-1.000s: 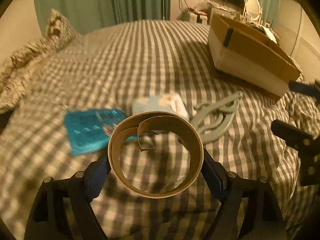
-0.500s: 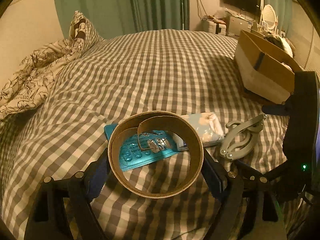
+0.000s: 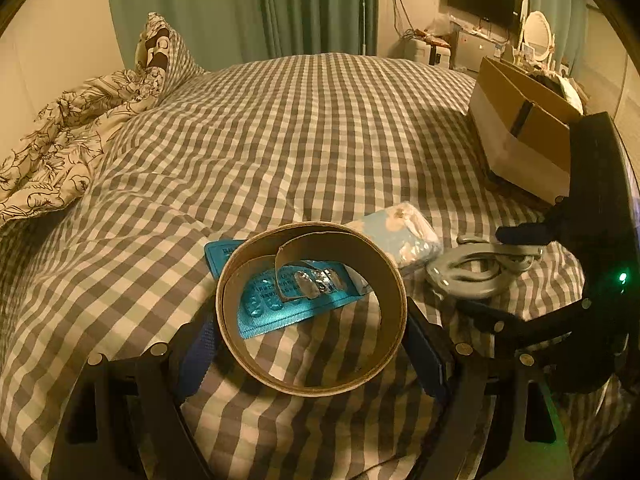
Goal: Organize objects
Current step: 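Grasp the brown tape roll with the left tool while the right tool grasps the grey hanger, then carry the tape roll and hanger into the box and open both tools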
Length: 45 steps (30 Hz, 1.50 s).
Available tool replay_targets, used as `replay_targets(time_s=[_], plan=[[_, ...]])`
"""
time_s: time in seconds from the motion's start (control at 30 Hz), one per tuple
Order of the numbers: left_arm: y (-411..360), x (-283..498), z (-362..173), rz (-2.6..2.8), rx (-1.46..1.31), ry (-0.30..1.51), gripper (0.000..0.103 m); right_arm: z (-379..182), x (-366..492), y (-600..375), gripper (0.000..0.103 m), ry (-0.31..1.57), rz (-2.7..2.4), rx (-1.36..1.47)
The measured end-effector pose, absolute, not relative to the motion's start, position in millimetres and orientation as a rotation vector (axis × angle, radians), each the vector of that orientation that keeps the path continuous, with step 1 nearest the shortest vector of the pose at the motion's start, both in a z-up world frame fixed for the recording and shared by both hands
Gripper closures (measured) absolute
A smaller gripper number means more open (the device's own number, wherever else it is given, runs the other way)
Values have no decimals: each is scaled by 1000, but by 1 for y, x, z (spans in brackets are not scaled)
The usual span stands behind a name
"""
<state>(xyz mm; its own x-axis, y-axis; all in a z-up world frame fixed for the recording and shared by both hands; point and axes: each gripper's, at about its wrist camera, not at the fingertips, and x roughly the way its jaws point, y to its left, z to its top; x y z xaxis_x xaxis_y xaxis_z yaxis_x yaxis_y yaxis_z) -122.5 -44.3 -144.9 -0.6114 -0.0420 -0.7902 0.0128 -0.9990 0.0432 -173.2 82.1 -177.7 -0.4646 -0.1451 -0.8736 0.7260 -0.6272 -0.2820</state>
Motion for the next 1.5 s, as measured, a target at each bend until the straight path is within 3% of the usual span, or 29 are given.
replay_targets(time_s=[0.27,0.37,0.6,0.93,1.27,1.5], plan=[[-41,-112,-134,-2820,1350,-32,17,-158,-167,95,80,825,-2153,1216],[-39,-107,-128,-2833,1339,-32,17,-148,-163,103,87,774,-2169,1216],[-31,-93,-107,-2864,1303,-19,17,-117,-140,123,89,652,-2226,1192],[3,-85,-59,-2979,1204,-43,17,-58,-101,153,90,623,-2347,1055],[71,-133,19,-3166,1038,-119,17,37,-106,212,90,496,-2595,862],[115,-187,32,-3195,1032,-204,17,72,-146,250,90,419,-2690,796]])
